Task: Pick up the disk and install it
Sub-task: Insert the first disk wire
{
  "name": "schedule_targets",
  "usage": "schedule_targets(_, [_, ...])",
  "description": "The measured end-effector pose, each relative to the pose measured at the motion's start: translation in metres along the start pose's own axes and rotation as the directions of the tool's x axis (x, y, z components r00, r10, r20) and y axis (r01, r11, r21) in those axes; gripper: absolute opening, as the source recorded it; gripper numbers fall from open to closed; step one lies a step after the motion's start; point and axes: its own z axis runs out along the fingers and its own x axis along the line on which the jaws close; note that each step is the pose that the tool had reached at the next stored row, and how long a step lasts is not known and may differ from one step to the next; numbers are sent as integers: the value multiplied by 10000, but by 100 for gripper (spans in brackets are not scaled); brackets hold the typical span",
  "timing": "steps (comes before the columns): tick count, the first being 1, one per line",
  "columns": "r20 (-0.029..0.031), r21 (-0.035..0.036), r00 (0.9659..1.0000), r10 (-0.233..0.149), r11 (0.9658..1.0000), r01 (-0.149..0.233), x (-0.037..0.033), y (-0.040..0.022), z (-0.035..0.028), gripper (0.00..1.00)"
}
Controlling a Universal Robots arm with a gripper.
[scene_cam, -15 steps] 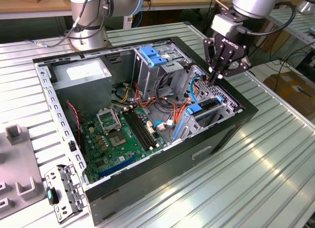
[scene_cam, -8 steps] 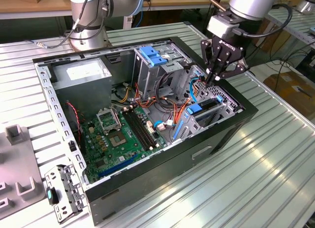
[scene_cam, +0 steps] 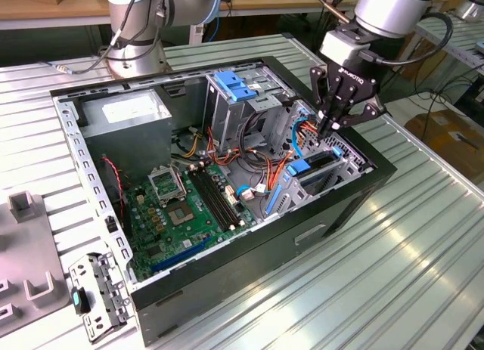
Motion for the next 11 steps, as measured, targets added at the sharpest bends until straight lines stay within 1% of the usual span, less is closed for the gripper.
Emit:
schedule_targets(3, [-1,0,10000,4,10000,-4,33,4,4,16])
schedule_targets(6, [1,0,10000,4,10000,-4,34,4,5,16])
schedule_targets(11, [-3,23,10000,4,10000,-4,43,22,7,16])
